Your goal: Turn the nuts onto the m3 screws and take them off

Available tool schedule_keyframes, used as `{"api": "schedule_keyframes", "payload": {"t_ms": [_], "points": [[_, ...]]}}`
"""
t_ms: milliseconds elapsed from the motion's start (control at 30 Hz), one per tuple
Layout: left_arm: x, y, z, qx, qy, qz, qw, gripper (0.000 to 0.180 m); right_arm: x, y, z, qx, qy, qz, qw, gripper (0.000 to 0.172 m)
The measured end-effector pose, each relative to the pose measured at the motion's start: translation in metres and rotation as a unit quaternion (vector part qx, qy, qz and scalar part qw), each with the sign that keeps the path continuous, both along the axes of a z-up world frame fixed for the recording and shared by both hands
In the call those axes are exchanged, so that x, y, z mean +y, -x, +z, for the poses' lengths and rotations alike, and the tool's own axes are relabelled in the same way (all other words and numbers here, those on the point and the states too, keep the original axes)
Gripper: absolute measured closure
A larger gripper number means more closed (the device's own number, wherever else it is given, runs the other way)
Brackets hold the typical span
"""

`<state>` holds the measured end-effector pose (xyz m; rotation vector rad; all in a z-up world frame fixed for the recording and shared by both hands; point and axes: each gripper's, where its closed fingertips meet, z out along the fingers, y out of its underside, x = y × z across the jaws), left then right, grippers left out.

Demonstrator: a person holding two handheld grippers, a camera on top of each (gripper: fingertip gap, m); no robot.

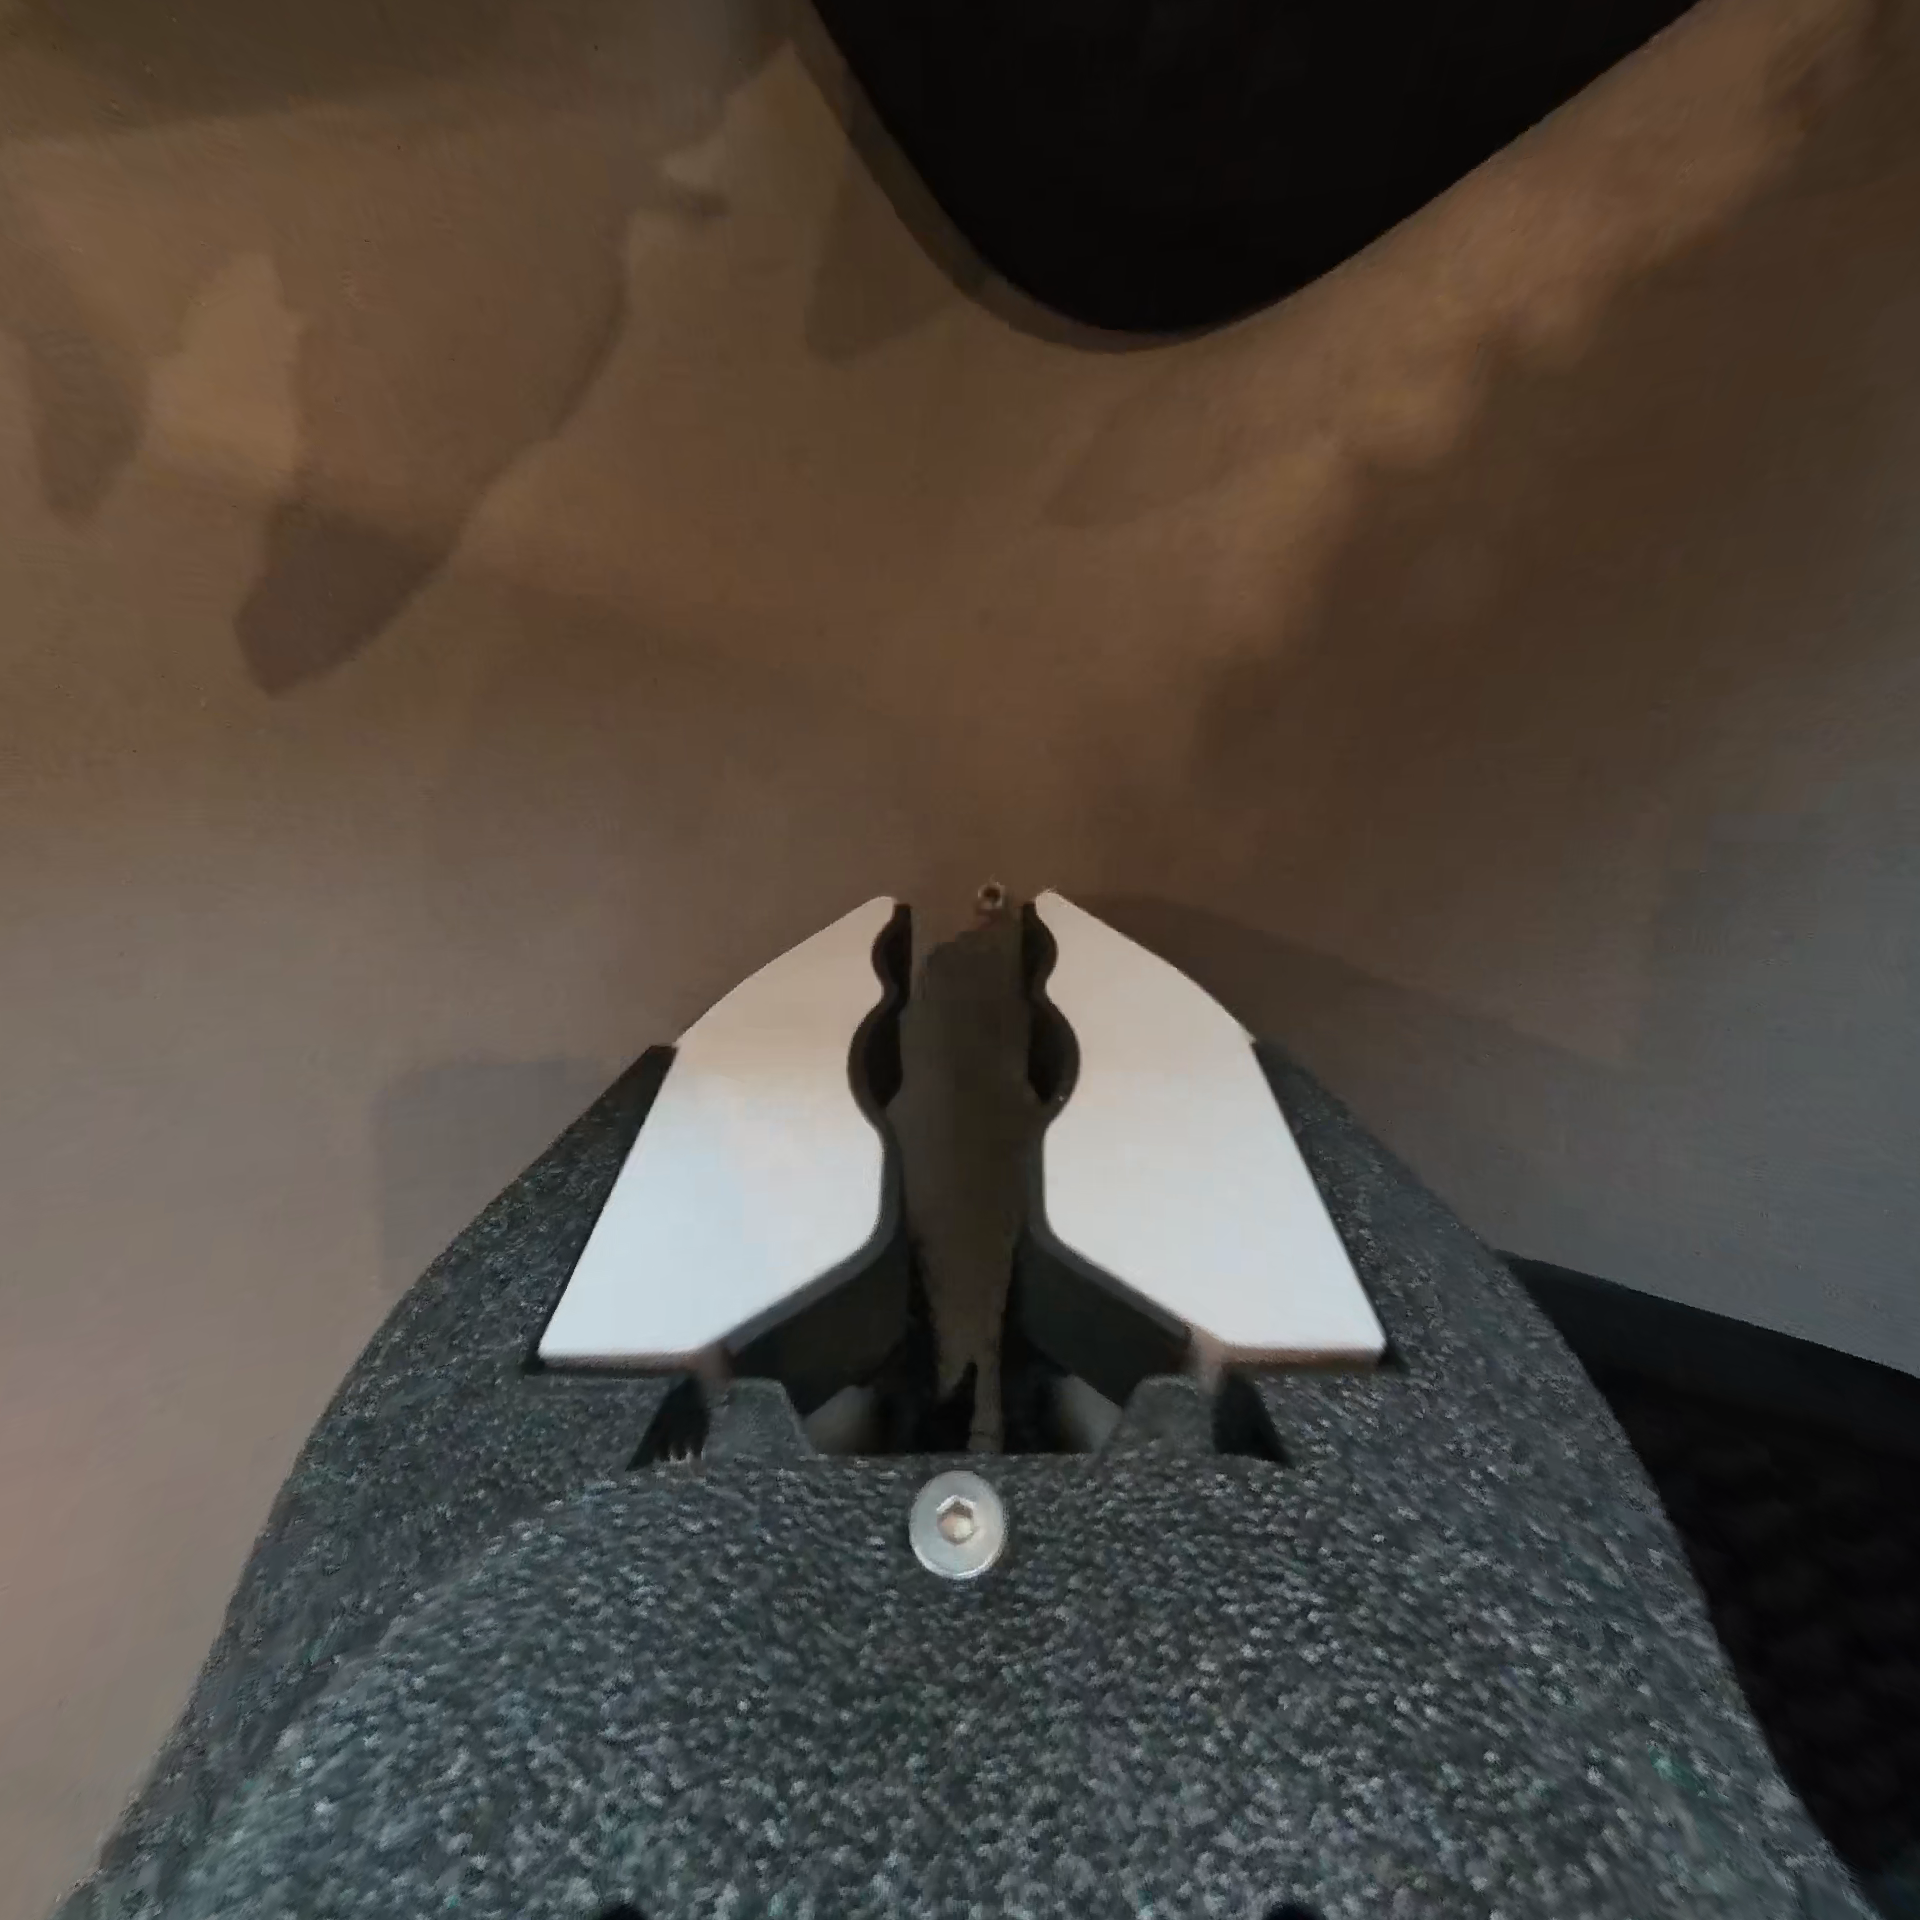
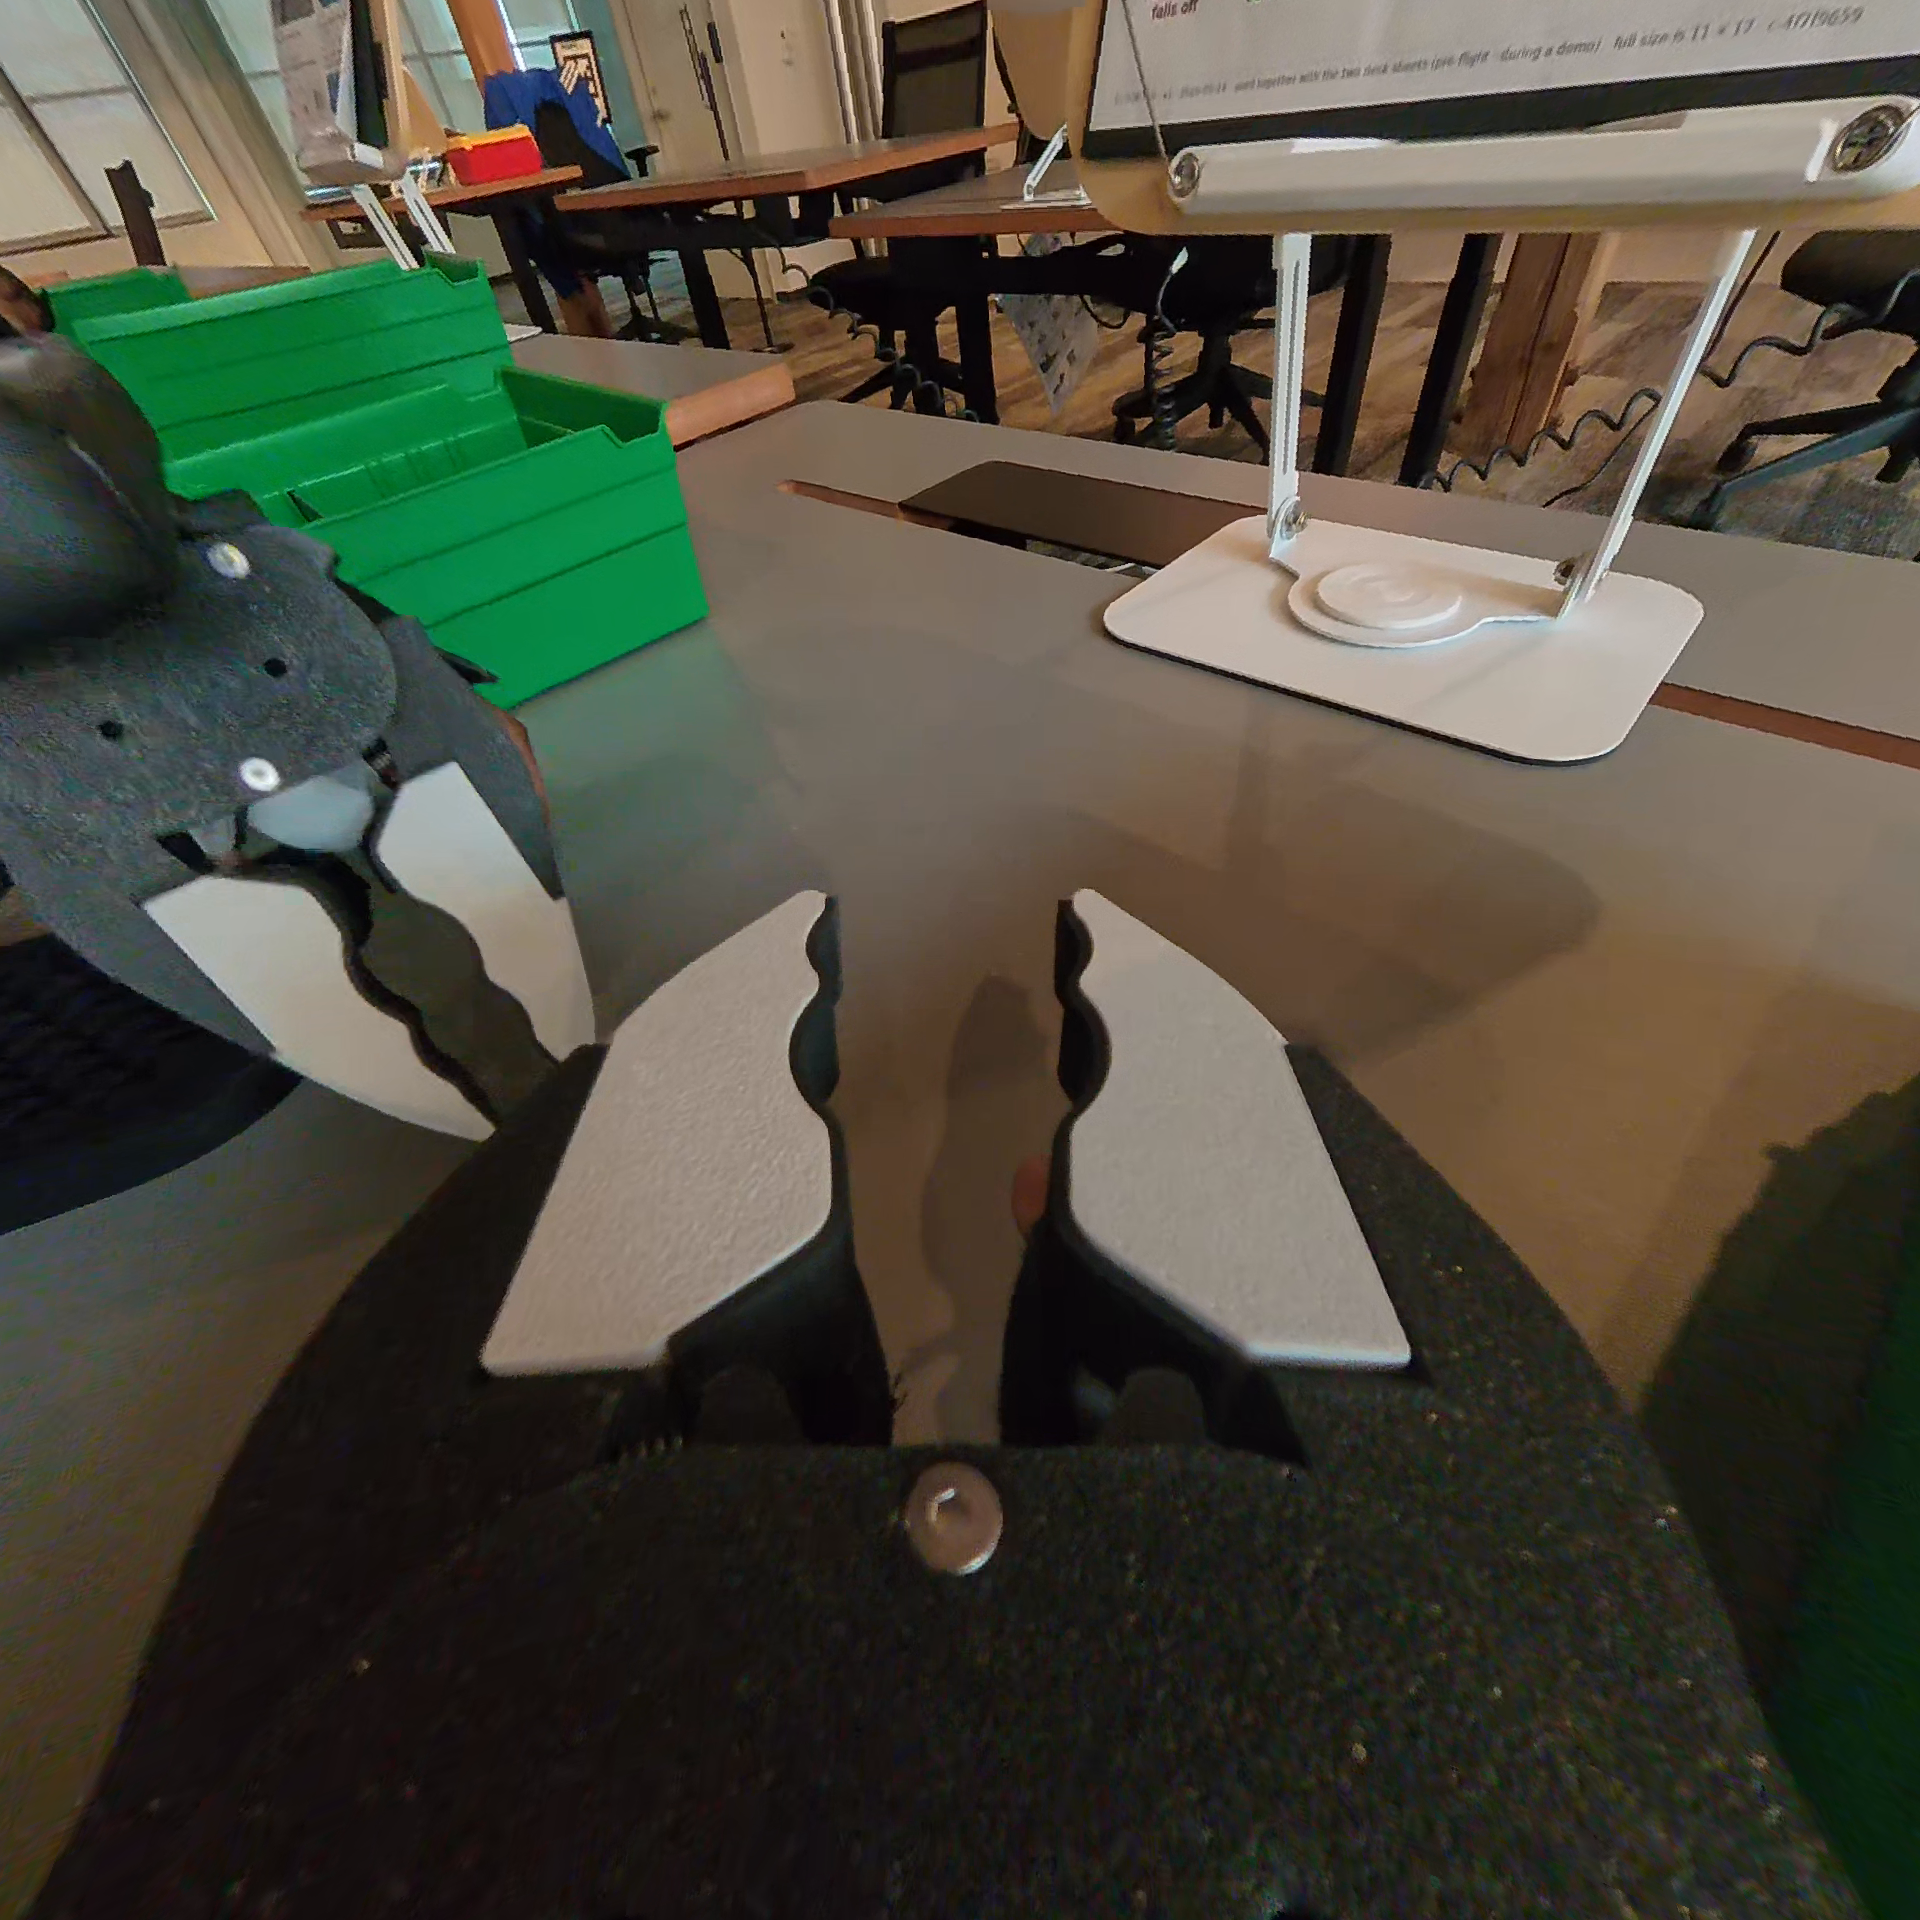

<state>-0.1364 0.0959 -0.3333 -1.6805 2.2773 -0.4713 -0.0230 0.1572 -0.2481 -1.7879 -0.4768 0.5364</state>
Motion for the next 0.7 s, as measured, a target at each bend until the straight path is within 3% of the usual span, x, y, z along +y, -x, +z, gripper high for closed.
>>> {"api": "schedule_keyframes", "payload": {"t_ms": [200,367,700], "points": [[0.027,0.040,0.026,-0.005,-0.036,0.066,0.997,0.158,0.000,0.000,0.000,-0.001,0.000,0.001,1.000,0.133],[0.033,0.063,0.012,0.024,-0.030,0.089,0.995,0.159,-0.001,0.001,0.000,-0.005,-0.001,0.001,1.000,0.133],[0.028,0.057,-0.010,0.025,-0.004,0.082,0.996,0.165,-0.001,0.000,-0.001,-0.005,0.000,0.001,1.000,0.133]]}}
